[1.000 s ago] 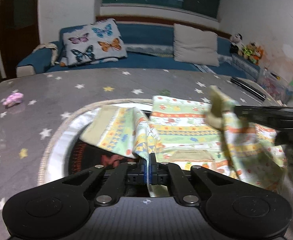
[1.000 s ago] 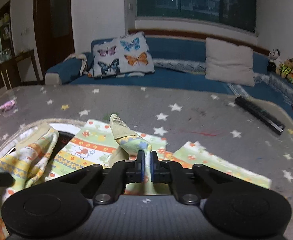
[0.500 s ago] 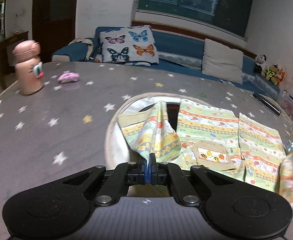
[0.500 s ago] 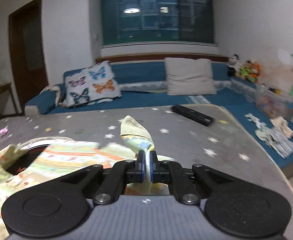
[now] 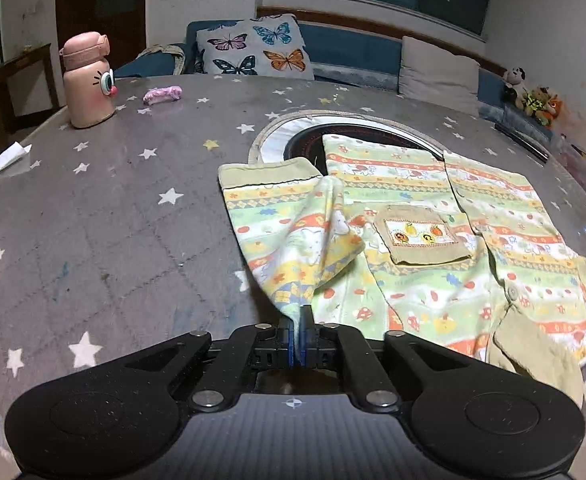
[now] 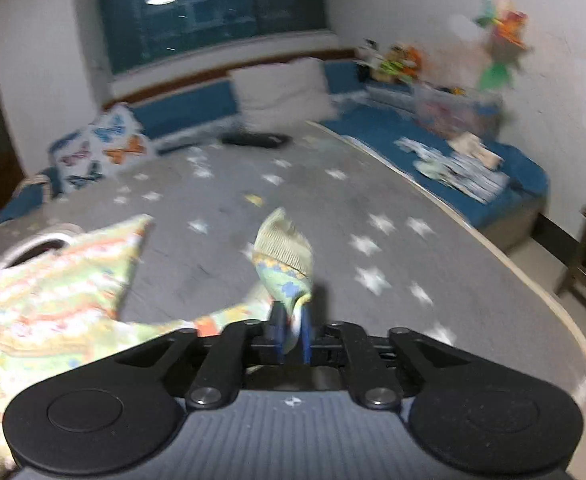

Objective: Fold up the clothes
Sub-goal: 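Lift the shirt, lay it flat on the table and open both grippers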

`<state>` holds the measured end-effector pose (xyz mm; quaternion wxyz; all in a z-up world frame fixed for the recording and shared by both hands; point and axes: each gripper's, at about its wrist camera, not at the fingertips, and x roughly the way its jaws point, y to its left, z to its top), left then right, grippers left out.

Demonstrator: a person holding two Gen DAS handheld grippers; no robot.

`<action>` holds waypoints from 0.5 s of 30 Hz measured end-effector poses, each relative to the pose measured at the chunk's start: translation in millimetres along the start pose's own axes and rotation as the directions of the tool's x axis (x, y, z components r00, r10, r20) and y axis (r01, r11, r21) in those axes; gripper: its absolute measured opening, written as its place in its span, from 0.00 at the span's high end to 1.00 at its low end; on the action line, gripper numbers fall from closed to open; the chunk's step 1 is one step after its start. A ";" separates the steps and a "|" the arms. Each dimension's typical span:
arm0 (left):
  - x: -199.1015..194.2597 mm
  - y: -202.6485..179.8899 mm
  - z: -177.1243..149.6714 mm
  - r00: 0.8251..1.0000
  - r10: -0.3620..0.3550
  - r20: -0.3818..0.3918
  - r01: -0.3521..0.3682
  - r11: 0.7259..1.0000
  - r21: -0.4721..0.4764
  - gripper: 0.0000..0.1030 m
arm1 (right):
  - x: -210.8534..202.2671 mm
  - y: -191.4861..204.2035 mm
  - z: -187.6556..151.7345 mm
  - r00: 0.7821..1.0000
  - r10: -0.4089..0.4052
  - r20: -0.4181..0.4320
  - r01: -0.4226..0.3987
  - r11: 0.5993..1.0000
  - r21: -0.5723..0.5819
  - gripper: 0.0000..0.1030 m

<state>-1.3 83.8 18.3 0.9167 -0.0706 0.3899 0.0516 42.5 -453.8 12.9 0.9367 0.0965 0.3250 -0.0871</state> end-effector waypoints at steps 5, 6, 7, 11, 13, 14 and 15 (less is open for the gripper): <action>-14.9 8.5 5.4 0.999 0.004 0.048 -0.004 1.000 0.005 0.77 | -18.4 -9.6 4.3 0.996 -0.057 0.074 0.056 0.998 0.017 0.85; -18.2 9.8 6.6 0.998 0.009 0.062 -0.010 1.000 0.007 0.70 | -22.4 -9.6 6.9 0.994 -0.060 0.093 0.059 0.998 0.015 0.84; -20.5 11.7 8.0 0.997 0.013 0.075 -0.013 1.000 0.005 0.68 | -26.4 -9.7 9.4 0.992 -0.063 0.112 0.062 0.998 0.012 0.83; -27.3 19.5 14.1 0.993 0.033 0.113 -0.032 0.999 -0.015 0.65 | -17.7 10.3 19.6 0.992 0.003 0.126 0.005 0.998 -0.061 0.81; -27.4 22.7 16.1 0.992 0.050 0.120 -0.048 0.999 -0.024 0.65 | -4.4 21.6 22.2 0.994 0.039 0.103 -0.028 0.995 -0.101 0.81; -27.0 24.4 17.3 0.991 0.056 0.120 -0.053 0.998 -0.029 0.65 | 1.5 25.5 21.7 0.995 0.047 0.088 -0.037 0.993 -0.113 0.81; -26.7 25.9 18.2 0.991 0.060 0.120 -0.057 0.998 -0.033 0.64 | 5.8 26.9 20.5 0.997 0.042 0.065 -0.034 0.992 -0.122 0.81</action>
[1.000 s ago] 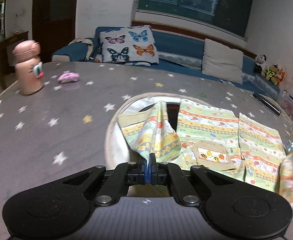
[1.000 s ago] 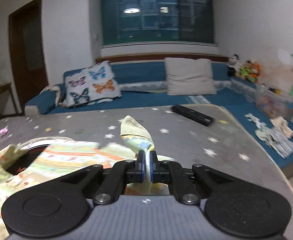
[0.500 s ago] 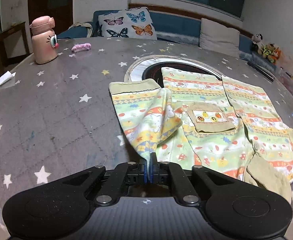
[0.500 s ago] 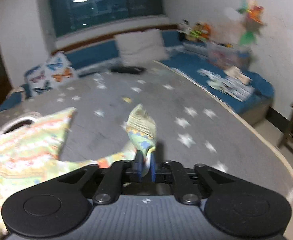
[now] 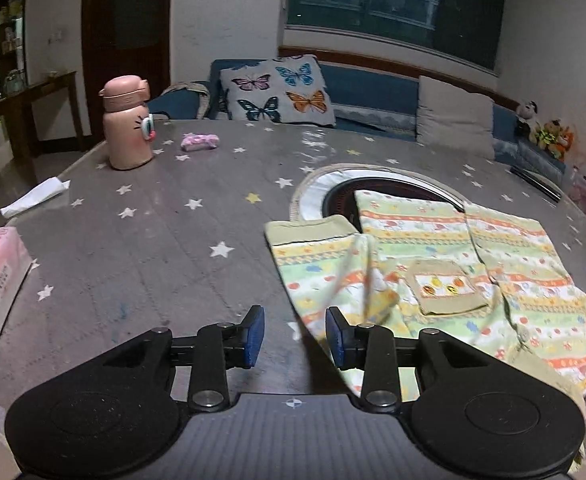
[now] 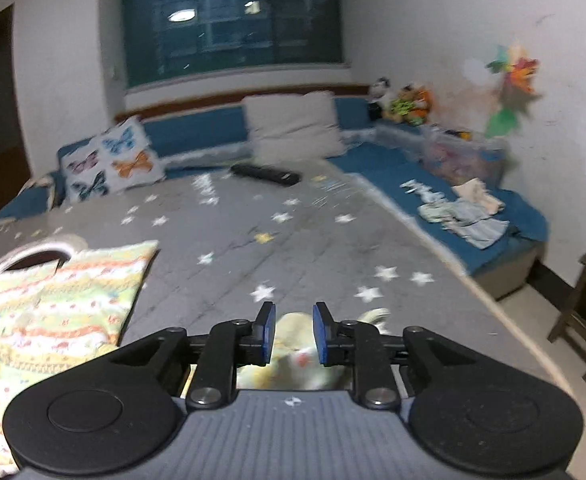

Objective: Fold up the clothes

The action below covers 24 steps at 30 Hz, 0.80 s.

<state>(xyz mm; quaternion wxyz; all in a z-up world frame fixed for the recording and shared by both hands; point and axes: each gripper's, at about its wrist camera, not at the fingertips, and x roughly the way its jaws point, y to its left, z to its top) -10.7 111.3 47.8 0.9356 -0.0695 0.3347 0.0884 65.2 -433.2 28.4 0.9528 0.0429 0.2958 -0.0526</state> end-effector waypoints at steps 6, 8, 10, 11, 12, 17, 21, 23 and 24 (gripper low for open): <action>4.1 11.4 2.9 0.999 0.042 0.001 -0.042 0.999 -0.021 0.60 | 1.4 0.4 -17.5 0.988 -0.085 -0.128 0.075 0.994 -0.079 0.81; 7.4 14.8 5.4 0.999 0.051 -0.003 -0.051 0.998 -0.035 0.60 | -10.0 -3.8 -29.4 0.979 -0.125 -0.160 0.108 0.988 -0.109 0.81; 10.6 16.5 9.1 0.999 0.054 -0.001 -0.054 0.998 -0.044 0.58 | -18.2 -8.8 -36.4 0.974 -0.142 -0.177 0.124 0.986 -0.111 0.81; 11.5 16.6 10.5 0.999 0.054 0.003 -0.054 0.998 -0.044 0.57 | -21.3 -10.8 -37.0 0.976 -0.139 -0.170 0.123 0.987 -0.102 0.81; 12.9 16.1 12.2 0.998 0.057 0.009 -0.057 0.997 -0.043 0.57 | -24.2 -12.6 -36.9 0.978 -0.135 -0.160 0.121 0.988 -0.091 0.80; 23.7 16.2 18.9 0.998 0.066 0.019 -0.065 0.997 -0.051 0.57 | -18.1 -14.1 -23.4 0.992 -0.065 -0.106 0.063 0.998 -0.020 0.71; 35.9 20.1 22.9 0.997 0.081 0.009 -0.081 0.995 -0.053 0.59 | 3.8 -12.6 -22.7 0.989 -0.070 -0.128 0.069 0.998 -0.006 0.70; 43.4 21.7 25.9 0.997 0.075 -0.003 -0.075 0.996 -0.055 0.59 | 12.9 -12.3 -25.1 0.987 -0.074 -0.141 0.076 0.997 0.005 0.70; 47.1 22.5 27.4 0.997 0.072 -0.009 -0.073 0.996 -0.056 0.59 | 13.6 -11.8 -26.7 0.988 -0.075 -0.135 0.077 0.997 0.007 0.70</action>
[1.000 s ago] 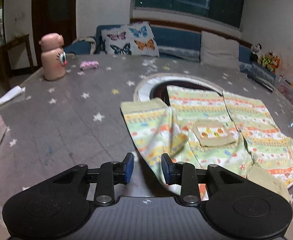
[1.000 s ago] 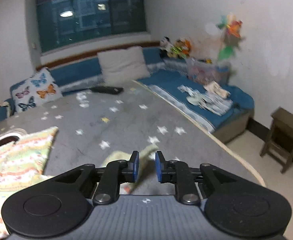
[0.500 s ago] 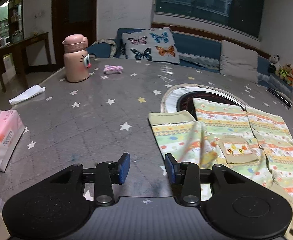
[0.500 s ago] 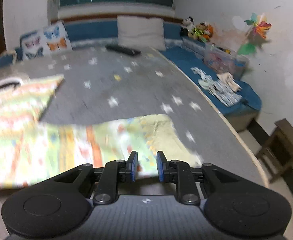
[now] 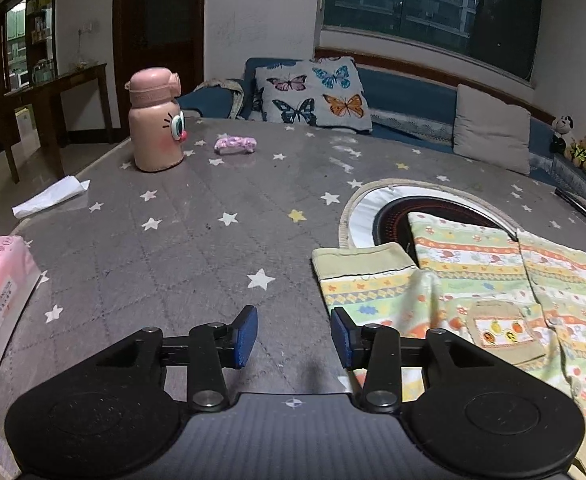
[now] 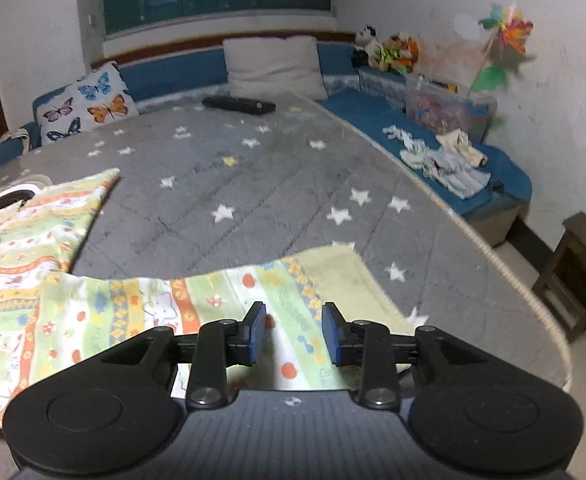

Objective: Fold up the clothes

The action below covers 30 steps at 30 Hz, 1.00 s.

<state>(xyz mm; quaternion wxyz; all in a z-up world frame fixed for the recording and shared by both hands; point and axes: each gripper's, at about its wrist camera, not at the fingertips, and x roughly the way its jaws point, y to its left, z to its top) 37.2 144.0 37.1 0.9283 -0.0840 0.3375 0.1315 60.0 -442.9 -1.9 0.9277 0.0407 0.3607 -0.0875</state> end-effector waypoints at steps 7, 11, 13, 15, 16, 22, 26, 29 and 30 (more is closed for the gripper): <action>43.1 -14.7 15.8 1.000 -0.006 -0.020 0.007 0.999 0.049 0.59 | -0.3 1.2 -2.6 1.000 -0.002 0.008 0.002 1.000 0.003 0.67; 70.8 -24.2 21.8 0.999 0.000 -0.041 0.004 0.997 0.083 0.58 | -0.3 2.3 -2.9 1.000 -0.004 0.014 0.004 1.000 0.000 0.66; 81.4 -26.7 22.6 0.999 0.002 -0.052 0.003 0.996 0.093 0.59 | -0.3 2.4 -3.4 1.000 -0.003 0.017 0.003 1.000 0.000 0.66; 86.3 -28.6 22.7 0.999 -0.012 -0.050 0.017 0.995 0.099 0.66 | -0.5 2.6 -3.7 1.000 -0.004 0.020 0.004 1.000 0.001 0.66; 86.8 -29.3 22.6 0.999 -0.025 -0.044 0.029 0.994 0.101 0.79 | -0.4 2.9 -3.4 1.000 -0.005 0.020 0.005 1.000 0.002 0.66; 78.4 -20.9 17.9 1.000 0.026 -0.003 -0.026 0.996 0.086 0.93 | 1.1 5.5 -2.3 1.000 -0.013 0.025 0.013 1.000 0.006 0.65; 57.8 13.5 15.4 0.992 0.126 0.028 -0.126 0.992 -0.022 0.93 | 1.7 7.0 -1.9 0.999 -0.016 0.027 0.016 1.000 0.004 0.64; 36.8 41.2 7.0 0.979 0.197 0.048 -0.192 0.978 -0.085 0.93 | 2.6 7.2 -1.9 0.999 -0.015 0.031 0.015 1.000 0.007 0.62; 31.8 47.9 3.0 0.976 0.214 0.046 -0.209 0.973 -0.097 0.93 | 3.2 7.8 -1.8 0.999 -0.014 0.033 0.014 1.000 0.007 0.62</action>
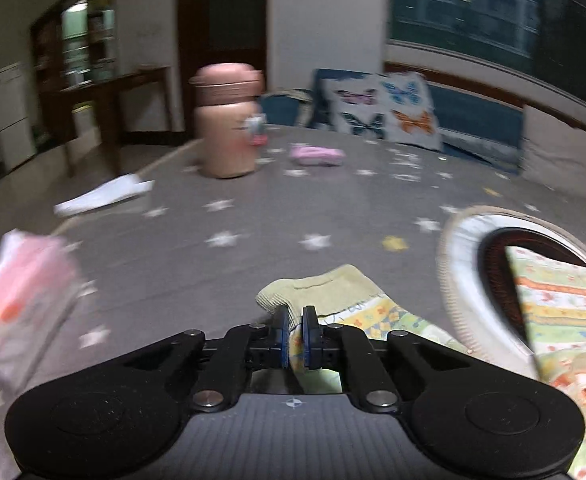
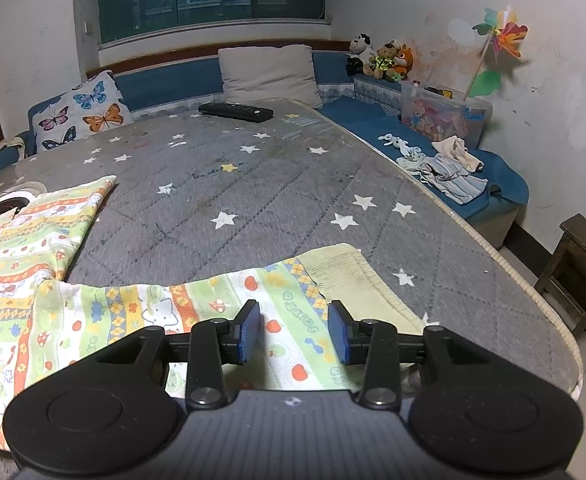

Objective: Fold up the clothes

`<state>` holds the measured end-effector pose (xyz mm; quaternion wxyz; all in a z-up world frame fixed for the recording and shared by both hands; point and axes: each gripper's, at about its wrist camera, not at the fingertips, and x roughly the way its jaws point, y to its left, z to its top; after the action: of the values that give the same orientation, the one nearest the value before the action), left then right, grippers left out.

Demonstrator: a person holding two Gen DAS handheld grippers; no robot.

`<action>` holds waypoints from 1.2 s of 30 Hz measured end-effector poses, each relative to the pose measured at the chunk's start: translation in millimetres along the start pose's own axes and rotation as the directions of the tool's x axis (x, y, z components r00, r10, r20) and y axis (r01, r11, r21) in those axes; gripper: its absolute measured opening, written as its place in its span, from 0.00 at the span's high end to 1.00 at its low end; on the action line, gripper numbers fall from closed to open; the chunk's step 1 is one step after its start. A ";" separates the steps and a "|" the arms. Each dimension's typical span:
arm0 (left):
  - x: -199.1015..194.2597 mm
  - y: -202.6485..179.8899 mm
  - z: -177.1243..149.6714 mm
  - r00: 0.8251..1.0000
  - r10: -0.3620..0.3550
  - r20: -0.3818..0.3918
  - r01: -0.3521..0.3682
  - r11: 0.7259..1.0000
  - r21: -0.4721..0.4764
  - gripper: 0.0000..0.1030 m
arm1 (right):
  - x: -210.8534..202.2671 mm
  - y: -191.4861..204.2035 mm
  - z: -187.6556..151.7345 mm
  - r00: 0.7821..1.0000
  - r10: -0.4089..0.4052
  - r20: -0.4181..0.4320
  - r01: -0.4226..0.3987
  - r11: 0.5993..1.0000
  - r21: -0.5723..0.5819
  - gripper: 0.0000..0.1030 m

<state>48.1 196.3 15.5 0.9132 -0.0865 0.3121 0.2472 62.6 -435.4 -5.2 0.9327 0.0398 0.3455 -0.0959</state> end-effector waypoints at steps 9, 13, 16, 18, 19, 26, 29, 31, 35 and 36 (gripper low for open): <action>-8.0 27.9 -28.2 0.998 0.062 -0.024 -0.063 0.997 -0.041 0.93 | 9.3 12.5 5.9 1.000 0.020 0.011 -0.020 1.000 -0.018 0.60; -9.6 22.9 -27.2 0.993 0.111 -0.027 -0.111 0.994 -0.010 0.93 | 19.6 18.3 13.1 0.999 0.030 0.019 -0.029 0.999 -0.027 0.60; -16.0 27.8 -36.0 0.994 0.108 -0.022 -0.108 0.994 0.002 0.92 | 22.2 19.5 14.9 0.999 0.026 0.021 -0.026 0.999 -0.023 0.60; -19.7 28.3 -37.3 0.994 0.108 -0.026 -0.108 0.994 0.016 0.88 | 21.9 18.4 16.2 0.999 0.030 0.014 -0.030 0.999 -0.021 0.60; -21.0 28.1 -36.8 0.994 0.110 -0.030 -0.109 0.994 0.020 0.86 | 20.7 18.8 18.1 0.999 0.039 0.007 -0.039 0.999 -0.016 0.60; -40.6 9.0 -18.1 0.998 0.049 0.034 -0.051 0.997 0.057 0.48 | 9.6 43.1 36.8 0.987 0.163 0.011 -0.162 0.984 -0.070 0.61; -47.6 -10.1 -7.9 0.998 -0.028 0.057 0.022 0.995 0.096 0.47 | 12.3 58.9 44.0 0.976 0.219 -0.007 -0.219 0.971 -0.094 0.61; -47.3 -28.6 -1.5 0.994 -0.090 0.055 0.082 0.988 0.130 0.47 | 15.6 73.3 49.7 0.966 0.259 -0.021 -0.259 0.960 -0.109 0.61; -40.0 -72.8 8.5 0.979 -0.202 0.034 0.191 0.960 0.207 0.47 | 23.6 98.5 57.7 0.948 0.315 -0.043 -0.318 0.937 -0.145 0.61; -35.9 -85.9 10.7 0.974 -0.225 0.029 0.212 0.949 0.232 0.47 | 25.6 104.7 59.7 0.943 0.329 -0.048 -0.332 0.931 -0.153 0.61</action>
<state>72.6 111.3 46.3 0.9471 -0.0085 0.3016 0.1096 141.3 -345.2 24.1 0.9319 0.0237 0.3505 0.0907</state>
